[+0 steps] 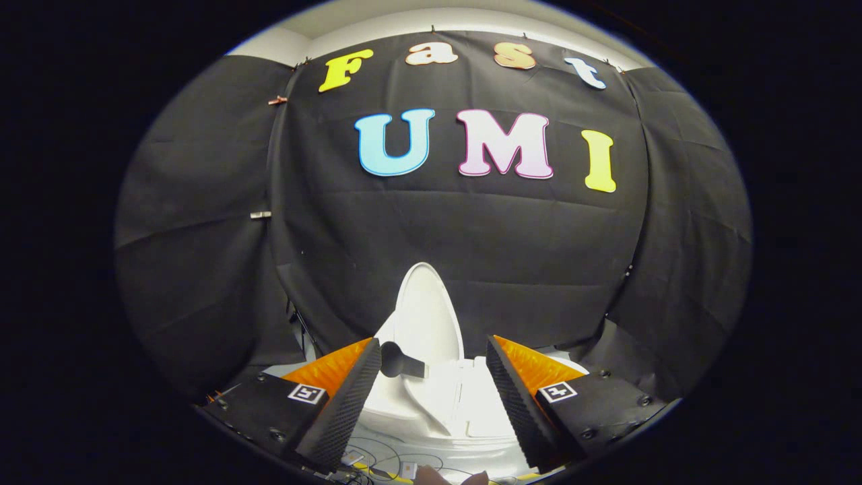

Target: Open the toilet lid.

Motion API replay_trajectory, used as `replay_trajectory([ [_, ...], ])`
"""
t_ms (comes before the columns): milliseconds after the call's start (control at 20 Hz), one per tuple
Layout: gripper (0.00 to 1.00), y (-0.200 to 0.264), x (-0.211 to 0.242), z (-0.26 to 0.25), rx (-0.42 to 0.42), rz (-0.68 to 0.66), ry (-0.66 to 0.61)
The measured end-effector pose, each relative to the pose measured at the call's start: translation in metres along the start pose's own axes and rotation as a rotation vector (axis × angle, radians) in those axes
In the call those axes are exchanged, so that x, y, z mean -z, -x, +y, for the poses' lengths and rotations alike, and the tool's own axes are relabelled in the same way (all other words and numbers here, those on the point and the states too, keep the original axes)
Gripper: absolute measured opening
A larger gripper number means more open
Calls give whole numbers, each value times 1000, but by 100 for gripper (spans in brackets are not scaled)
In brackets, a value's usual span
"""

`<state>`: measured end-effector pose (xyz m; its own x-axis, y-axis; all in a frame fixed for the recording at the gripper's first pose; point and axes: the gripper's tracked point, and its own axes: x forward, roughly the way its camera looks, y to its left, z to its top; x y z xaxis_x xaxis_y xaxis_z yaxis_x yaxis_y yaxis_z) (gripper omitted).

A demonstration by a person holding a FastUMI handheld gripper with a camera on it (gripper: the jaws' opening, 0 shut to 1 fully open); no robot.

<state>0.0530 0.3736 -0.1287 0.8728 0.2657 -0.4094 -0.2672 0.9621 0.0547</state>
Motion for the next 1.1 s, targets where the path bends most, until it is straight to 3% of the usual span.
replay_trajectory([
  [650, 99, 108, -78, -110, 18, -214, 1],
  [1100, 98, 188, -69, -187, 44, -268, -24],
])
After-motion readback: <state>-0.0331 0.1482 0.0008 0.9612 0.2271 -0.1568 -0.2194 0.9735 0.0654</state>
